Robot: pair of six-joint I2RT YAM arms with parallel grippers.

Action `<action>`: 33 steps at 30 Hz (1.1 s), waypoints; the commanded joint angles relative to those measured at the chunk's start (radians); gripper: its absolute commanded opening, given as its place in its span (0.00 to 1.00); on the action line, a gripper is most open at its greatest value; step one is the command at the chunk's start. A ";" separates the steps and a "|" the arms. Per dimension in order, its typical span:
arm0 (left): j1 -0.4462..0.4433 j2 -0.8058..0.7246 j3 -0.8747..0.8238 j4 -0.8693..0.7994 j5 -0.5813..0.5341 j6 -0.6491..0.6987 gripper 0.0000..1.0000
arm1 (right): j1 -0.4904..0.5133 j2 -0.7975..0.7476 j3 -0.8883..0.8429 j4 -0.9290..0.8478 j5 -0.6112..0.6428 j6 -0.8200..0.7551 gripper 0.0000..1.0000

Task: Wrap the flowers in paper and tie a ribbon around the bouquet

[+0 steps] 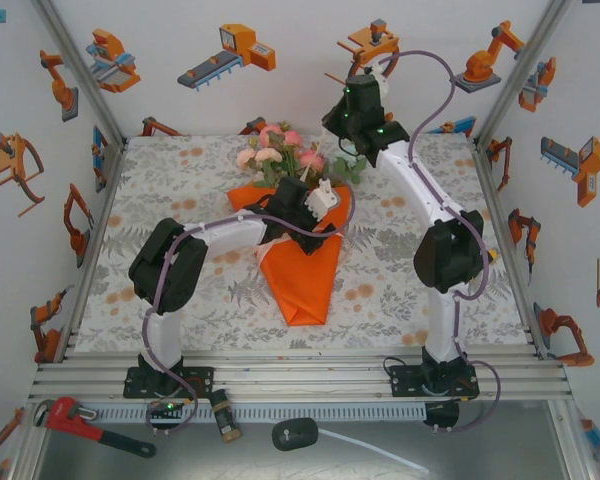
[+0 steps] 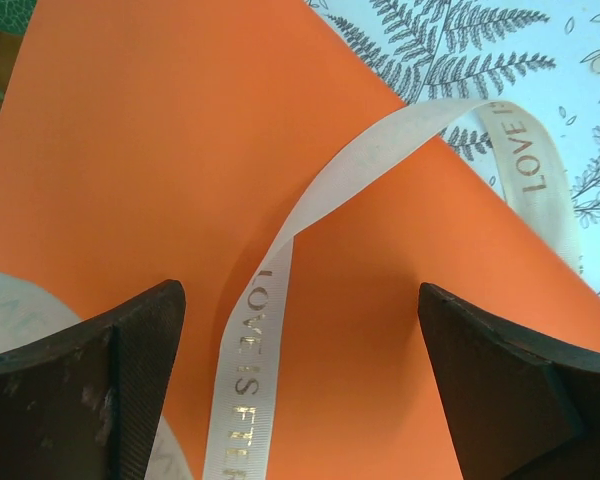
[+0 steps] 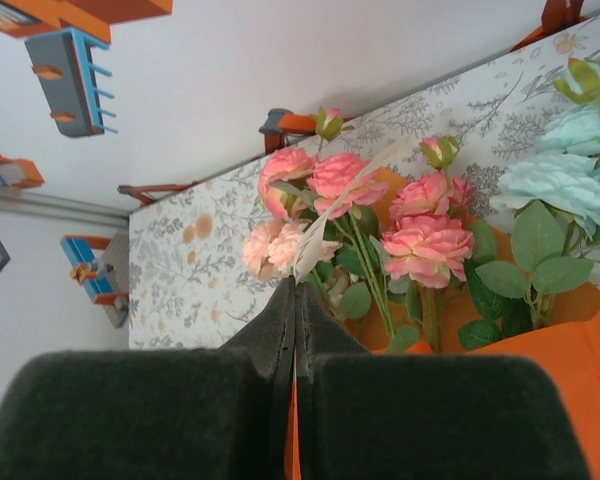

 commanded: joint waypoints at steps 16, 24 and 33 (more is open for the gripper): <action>0.014 0.010 0.043 -0.106 0.081 0.010 0.00 | -0.028 -0.030 -0.055 0.006 0.039 -0.035 0.00; 0.011 -0.200 -0.080 0.008 0.145 -0.058 0.00 | -0.052 -0.029 -0.144 -0.026 -0.066 -0.084 0.00; 0.012 -0.280 -0.186 0.187 0.107 -0.131 0.00 | -0.052 -0.198 -0.628 0.189 -0.556 -0.134 0.00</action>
